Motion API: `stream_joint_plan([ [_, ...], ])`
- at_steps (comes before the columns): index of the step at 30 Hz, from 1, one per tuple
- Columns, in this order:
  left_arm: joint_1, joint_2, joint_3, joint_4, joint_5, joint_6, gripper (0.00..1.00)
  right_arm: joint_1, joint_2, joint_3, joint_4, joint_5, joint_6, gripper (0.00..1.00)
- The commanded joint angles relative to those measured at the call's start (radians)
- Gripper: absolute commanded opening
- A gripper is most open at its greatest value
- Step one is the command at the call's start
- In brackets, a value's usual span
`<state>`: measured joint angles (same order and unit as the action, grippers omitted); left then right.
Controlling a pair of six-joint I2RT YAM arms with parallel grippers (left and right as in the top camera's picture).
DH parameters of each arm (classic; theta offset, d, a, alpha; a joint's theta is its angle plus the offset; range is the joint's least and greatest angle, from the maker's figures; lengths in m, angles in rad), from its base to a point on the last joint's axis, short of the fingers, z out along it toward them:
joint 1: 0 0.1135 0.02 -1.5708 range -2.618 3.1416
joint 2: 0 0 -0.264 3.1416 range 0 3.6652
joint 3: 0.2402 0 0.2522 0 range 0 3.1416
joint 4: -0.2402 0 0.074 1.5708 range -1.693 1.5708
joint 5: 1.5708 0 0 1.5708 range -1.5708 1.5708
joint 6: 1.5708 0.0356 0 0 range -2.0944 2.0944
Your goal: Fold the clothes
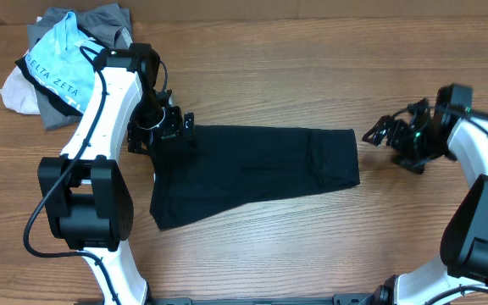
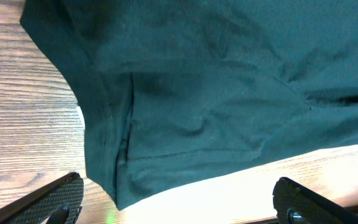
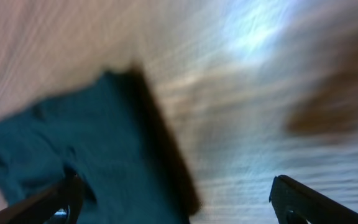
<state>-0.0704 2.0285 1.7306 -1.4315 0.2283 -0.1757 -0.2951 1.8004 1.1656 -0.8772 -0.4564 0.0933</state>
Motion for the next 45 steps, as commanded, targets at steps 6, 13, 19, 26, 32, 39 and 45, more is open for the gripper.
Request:
stream_joint_plan([
  [6,-0.002,-0.020,0.012,-0.003,0.010,0.011,1.00,0.022,-0.008,-0.211,0.219,-0.193,-0.041,1.00],
  [13,-0.002,-0.020,0.012,0.005,0.010,-0.015,1.00,0.075,-0.007,-0.224,0.254,-0.192,-0.025,0.88],
  [19,-0.002,-0.020,0.012,0.004,0.028,-0.015,1.00,0.150,-0.001,-0.224,0.290,-0.169,0.005,0.57],
  [26,-0.002,-0.020,0.012,0.004,0.028,-0.015,1.00,0.161,-0.001,-0.222,0.299,-0.048,0.079,0.04],
  [32,-0.002,-0.020,0.012,0.003,0.027,-0.015,1.00,0.105,-0.003,-0.172,0.235,-0.048,0.095,0.04],
  [39,-0.002,-0.020,0.012,0.003,0.027,-0.014,1.00,0.044,-0.065,-0.063,0.062,0.036,0.093,0.04],
  [45,-0.002,-0.020,0.012,0.004,0.027,-0.015,1.00,0.088,-0.192,-0.036,0.000,0.181,0.101,0.04],
])
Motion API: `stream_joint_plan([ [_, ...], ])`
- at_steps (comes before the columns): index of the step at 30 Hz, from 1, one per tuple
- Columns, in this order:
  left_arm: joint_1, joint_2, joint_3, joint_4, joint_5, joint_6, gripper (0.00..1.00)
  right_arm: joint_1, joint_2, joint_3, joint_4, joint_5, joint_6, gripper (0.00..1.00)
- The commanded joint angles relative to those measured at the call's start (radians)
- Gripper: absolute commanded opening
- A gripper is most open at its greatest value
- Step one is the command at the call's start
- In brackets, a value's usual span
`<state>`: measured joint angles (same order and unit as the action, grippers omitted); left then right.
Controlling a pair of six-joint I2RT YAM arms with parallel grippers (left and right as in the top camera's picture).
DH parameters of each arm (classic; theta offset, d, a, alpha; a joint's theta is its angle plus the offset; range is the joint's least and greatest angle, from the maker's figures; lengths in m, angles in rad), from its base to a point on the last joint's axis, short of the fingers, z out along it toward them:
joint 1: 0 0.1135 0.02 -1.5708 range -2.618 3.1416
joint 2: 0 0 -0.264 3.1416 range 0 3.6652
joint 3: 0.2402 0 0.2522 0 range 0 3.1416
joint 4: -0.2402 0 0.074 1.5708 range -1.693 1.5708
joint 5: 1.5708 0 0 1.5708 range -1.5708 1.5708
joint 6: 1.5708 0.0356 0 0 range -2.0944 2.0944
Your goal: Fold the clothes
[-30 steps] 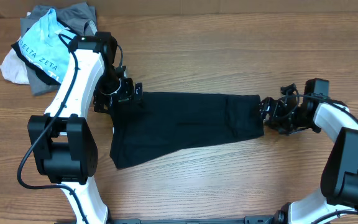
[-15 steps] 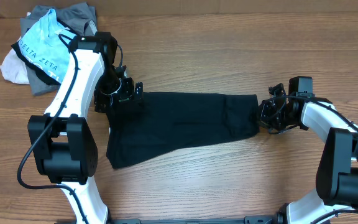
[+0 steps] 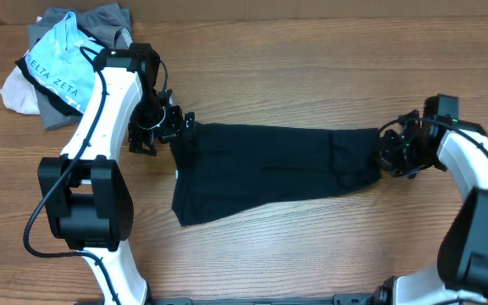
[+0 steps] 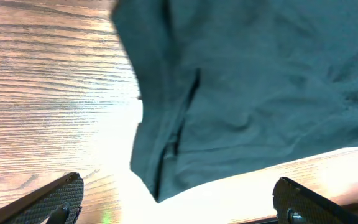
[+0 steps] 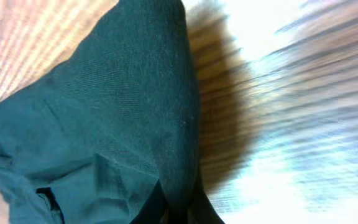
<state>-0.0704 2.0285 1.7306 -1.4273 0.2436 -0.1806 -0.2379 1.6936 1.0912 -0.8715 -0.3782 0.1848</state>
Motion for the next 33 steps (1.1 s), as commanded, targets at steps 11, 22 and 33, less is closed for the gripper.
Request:
stream_joint_plan([
  [11,-0.002,-0.020,0.012,0.004,0.012,-0.010,1.00,0.311,-0.132,0.033,-0.024,0.407,0.137,0.04],
  [22,-0.002,-0.020,0.012,0.000,0.012,-0.010,1.00,0.525,-0.127,0.027,0.001,0.581,0.183,0.04],
  [33,-0.002,-0.020,0.012,-0.002,0.013,-0.010,1.00,0.414,-0.127,0.027,-0.028,0.718,0.183,0.04],
])
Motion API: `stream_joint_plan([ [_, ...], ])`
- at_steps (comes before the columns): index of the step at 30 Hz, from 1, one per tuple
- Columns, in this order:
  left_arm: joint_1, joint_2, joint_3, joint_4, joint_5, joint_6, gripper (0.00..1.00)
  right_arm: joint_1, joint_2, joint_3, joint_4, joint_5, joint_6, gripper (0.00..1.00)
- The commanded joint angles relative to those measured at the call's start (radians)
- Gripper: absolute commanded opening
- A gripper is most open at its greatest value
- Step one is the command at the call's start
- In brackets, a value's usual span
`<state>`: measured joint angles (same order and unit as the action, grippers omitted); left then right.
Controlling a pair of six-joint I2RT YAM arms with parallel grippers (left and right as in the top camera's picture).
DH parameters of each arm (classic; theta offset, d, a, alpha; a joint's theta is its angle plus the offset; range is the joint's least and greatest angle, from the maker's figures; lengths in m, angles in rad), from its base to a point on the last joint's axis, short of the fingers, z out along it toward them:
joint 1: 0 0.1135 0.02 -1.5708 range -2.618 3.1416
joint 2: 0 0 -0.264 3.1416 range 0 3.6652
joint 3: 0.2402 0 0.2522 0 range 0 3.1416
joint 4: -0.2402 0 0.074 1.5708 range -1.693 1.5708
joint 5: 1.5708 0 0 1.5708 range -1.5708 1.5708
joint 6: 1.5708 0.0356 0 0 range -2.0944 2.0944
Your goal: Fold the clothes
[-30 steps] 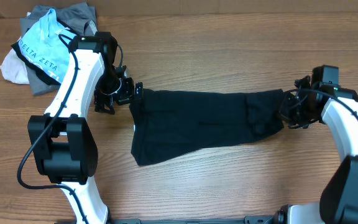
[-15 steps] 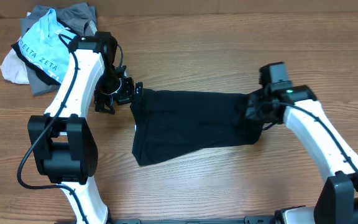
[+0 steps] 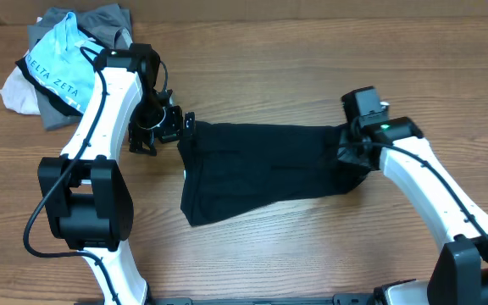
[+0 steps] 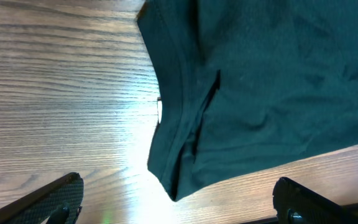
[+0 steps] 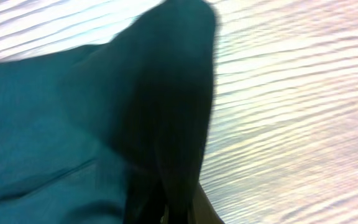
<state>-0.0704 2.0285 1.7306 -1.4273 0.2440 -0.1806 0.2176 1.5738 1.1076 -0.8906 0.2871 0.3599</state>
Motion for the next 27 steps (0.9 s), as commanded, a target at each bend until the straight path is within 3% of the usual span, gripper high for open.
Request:
stream_joint_plan([
  [1,-0.002,-0.020,0.012,-0.002,0.012,-0.010,1.00,-0.050,-0.007,0.011,-0.015,0.053,0.008,0.04],
  [8,-0.002,-0.020,0.012,0.000,0.012,-0.010,1.00,-0.031,-0.007,0.011,-0.031,0.041,0.016,0.04],
  [27,-0.005,-0.020,0.012,-0.001,0.012,-0.010,1.00,0.215,0.098,-0.040,0.017,0.036,0.136,0.04],
])
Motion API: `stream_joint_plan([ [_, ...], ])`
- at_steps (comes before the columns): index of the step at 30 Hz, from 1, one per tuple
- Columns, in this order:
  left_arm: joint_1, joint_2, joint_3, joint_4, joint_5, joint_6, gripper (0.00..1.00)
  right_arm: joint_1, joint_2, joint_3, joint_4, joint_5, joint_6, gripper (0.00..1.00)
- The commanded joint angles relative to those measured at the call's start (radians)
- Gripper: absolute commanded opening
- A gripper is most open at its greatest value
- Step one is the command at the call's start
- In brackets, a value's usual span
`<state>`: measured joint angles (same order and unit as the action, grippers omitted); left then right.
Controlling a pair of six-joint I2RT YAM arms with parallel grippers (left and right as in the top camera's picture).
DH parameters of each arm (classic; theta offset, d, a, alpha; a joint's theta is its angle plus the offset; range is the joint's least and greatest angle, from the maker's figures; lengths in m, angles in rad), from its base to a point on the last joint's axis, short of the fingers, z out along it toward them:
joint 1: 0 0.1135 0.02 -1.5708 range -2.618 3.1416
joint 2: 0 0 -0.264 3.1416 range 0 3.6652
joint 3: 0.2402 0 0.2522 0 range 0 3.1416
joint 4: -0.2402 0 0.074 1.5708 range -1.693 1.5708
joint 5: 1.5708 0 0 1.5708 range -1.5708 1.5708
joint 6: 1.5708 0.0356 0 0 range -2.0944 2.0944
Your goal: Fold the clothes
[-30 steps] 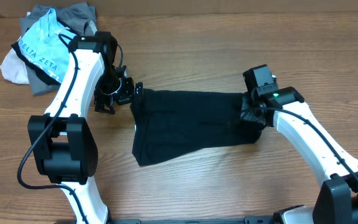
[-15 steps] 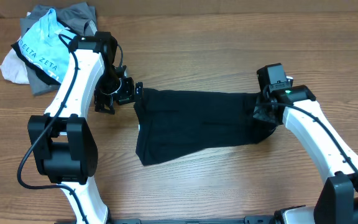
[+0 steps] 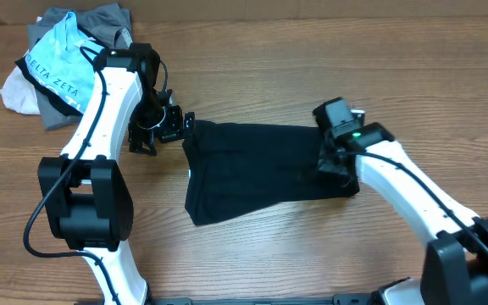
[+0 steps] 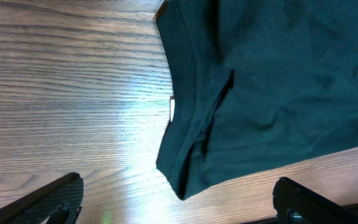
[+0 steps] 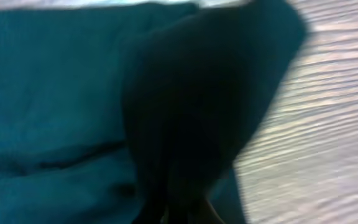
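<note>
A black garment (image 3: 261,169) lies flat across the middle of the table. My right gripper (image 3: 339,163) is shut on its right end, which is lifted and doubled back over the rest. In the right wrist view dark cloth (image 5: 185,112) fills the frame and hides the fingers. My left gripper (image 3: 169,129) is open at the garment's upper left corner. In the left wrist view its fingers (image 4: 61,193) are spread wide, and the garment's hemmed edge (image 4: 185,143) lies ahead of them, untouched.
A pile of other clothes (image 3: 62,63), grey, light blue, white and black, sits at the table's back left corner. Bare wooden table (image 3: 312,68) surrounds the black garment. My left arm reaches in from the front left, my right arm from the front right.
My right gripper has moved further left with the garment's right end, folding it over more. The garment's left edge has slid slightly to the right. The left gripper has stayed put.
First my right gripper was open, off the garment's right end. Then it was shut on that end and the whole garment lay further right. Then it held the end lifted and further left, and now further still. The left gripper stayed open throughout.
</note>
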<state>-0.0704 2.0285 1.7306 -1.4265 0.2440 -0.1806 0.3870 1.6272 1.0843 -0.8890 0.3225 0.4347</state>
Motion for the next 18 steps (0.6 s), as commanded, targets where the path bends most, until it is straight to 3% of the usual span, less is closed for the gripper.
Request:
stream_joint_plan([
  [1,-0.006,-0.020,0.012,-0.002,0.012,-0.010,1.00,0.060,0.059,-0.017,0.027,-0.013,0.066,0.04],
  [11,-0.011,-0.020,0.012,-0.002,0.012,-0.010,1.00,0.151,0.104,-0.017,0.151,-0.072,0.093,0.07],
  [13,-0.011,-0.020,0.012,-0.002,0.012,-0.010,1.00,0.161,0.104,-0.017,0.173,-0.086,0.093,0.18],
  [15,-0.011,-0.020,0.012,-0.002,0.012,-0.010,1.00,0.168,0.104,-0.017,0.190,-0.117,0.093,0.46],
  [18,-0.011,-0.020,0.012,-0.002,0.012,-0.010,1.00,0.169,0.104,-0.017,0.208,-0.194,0.093,0.49],
])
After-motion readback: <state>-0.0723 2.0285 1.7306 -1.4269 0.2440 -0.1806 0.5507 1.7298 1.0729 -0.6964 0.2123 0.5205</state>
